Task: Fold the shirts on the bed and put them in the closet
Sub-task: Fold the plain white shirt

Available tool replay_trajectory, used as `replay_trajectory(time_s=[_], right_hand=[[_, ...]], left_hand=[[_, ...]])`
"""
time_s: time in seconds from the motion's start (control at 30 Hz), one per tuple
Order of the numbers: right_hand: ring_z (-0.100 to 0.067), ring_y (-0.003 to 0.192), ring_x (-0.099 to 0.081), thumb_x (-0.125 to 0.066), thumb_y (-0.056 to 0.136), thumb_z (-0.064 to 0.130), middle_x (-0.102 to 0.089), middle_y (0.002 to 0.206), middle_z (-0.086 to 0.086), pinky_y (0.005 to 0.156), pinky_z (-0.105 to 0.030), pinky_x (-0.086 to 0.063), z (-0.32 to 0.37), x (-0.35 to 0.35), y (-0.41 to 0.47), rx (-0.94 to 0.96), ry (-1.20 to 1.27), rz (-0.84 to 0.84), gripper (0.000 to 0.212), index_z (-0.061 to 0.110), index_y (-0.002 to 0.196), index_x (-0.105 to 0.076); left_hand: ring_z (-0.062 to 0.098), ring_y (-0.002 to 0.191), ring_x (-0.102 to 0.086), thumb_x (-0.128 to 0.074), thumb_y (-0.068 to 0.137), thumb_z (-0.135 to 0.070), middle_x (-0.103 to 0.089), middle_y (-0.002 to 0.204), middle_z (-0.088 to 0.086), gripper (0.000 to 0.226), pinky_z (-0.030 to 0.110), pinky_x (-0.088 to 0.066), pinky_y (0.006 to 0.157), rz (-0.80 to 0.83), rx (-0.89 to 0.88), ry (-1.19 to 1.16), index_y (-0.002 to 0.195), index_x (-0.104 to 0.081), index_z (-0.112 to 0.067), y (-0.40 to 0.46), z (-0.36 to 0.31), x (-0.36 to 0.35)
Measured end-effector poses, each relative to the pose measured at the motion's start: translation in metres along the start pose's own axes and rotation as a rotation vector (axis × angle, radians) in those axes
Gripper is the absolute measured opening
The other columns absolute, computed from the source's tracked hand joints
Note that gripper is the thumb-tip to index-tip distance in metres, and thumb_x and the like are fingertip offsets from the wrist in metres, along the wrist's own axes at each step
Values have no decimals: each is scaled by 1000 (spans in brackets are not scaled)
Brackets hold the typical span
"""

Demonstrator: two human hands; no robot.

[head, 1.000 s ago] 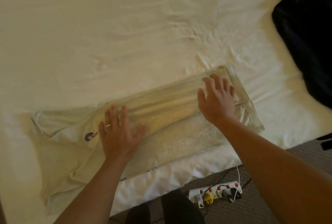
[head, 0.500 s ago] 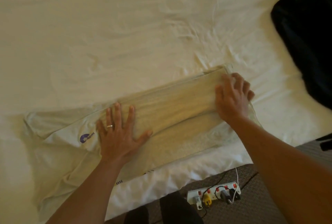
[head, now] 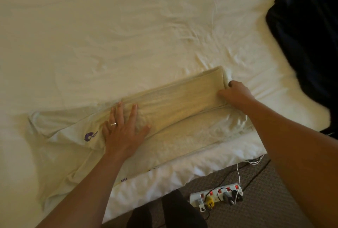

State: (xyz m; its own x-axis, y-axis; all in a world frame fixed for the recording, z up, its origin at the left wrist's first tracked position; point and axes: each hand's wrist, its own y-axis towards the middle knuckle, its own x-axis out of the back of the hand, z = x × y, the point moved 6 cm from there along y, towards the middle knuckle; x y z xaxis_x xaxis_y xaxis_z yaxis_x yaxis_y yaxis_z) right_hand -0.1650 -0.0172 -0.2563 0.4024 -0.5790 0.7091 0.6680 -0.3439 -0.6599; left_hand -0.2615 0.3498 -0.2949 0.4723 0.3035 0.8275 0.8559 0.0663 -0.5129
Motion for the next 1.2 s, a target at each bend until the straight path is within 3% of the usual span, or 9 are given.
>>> replay_trajectory(time_s=[0.13, 0.27, 0.4, 0.5, 0.6, 0.7, 0.83, 1.03, 1.2], right_hand=[[-39, 106, -56, -49, 92, 22, -57, 114, -14, 80, -39, -40, 17, 1, -26, 121, -167, -80, 36, 14, 127, -46], [-34, 89, -52, -50, 90, 20, -54, 99, -10, 74, -38, -40, 58, -15, -74, 264, -155, -93, 19, 18, 107, -43], [-31, 91, -60, -63, 86, 25, -59, 95, -4, 72, -34, -44, 110, -64, -130, 363, 1, 24, 24, 18, 106, -52], [-30, 91, -71, -72, 88, 43, -70, 99, -7, 68, -38, -56, 136, -112, -170, 289, 299, 390, 37, 16, 110, -60], [-28, 82, -75, -65, 95, 47, -73, 103, -11, 68, -40, -60, 145, -139, -189, 222, 549, 511, 36, 14, 109, -66], [-17, 80, -70, -61, 98, 39, -73, 95, 0, 73, -34, -56, 140, -150, -185, 308, 459, 122, 23, 17, 100, -69], [-24, 119, -52, -51, 96, 48, -62, 128, 3, 97, -39, -45, 123, -163, -181, 463, 102, -226, 39, 23, 124, -65], [-19, 149, -10, -19, 89, 76, -15, 166, 5, 116, -48, -15, 148, -198, -198, 579, -145, -139, 70, 46, 152, -29], [-28, 154, 7, -18, 87, 85, 11, 168, 6, 120, -60, -6, 183, -263, -199, 611, -467, 39, 77, 53, 154, 0]], left_hand=[[32, 139, -26, -49, 79, -60, -24, 154, 5, 76, 52, -24, 111, -236, -22, -232, 148, -42, -28, -14, -29, 22], [25, 107, -55, -53, 76, -55, -58, 115, 4, 54, 43, -45, 95, -328, 37, -822, 112, -68, -18, -24, -47, 31], [21, 74, -62, -44, 100, -56, -69, 93, 3, 45, 34, -43, 67, 142, 370, -1494, 98, -69, -19, -45, -46, 26], [22, 93, -71, -27, 97, -75, -75, 105, 0, 68, 40, -49, 86, 355, 392, -1672, 115, -70, -26, -66, -24, 30], [25, 116, -69, -37, 97, -72, -72, 125, 6, 65, 47, -51, 99, 351, 328, -1760, 130, -67, -24, -70, 12, 35], [30, 110, -71, -74, 90, -31, -73, 120, 10, 46, 54, -55, 98, 291, 321, -1616, 134, -63, -18, -64, 40, 29], [29, 92, -74, -62, 91, 3, -75, 106, 11, 36, 44, -62, 78, 199, 378, -1473, 124, -64, -12, -59, 60, 46], [23, 80, -76, -54, 97, 3, -78, 96, 9, 29, 37, -62, 61, 170, 251, -1692, 114, -70, -15, -81, 124, 114], [28, 87, -76, -48, 103, -32, -77, 105, 13, 35, 40, -61, 71, 292, 482, -1816, 124, -68, -12, -102, 209, 93]])
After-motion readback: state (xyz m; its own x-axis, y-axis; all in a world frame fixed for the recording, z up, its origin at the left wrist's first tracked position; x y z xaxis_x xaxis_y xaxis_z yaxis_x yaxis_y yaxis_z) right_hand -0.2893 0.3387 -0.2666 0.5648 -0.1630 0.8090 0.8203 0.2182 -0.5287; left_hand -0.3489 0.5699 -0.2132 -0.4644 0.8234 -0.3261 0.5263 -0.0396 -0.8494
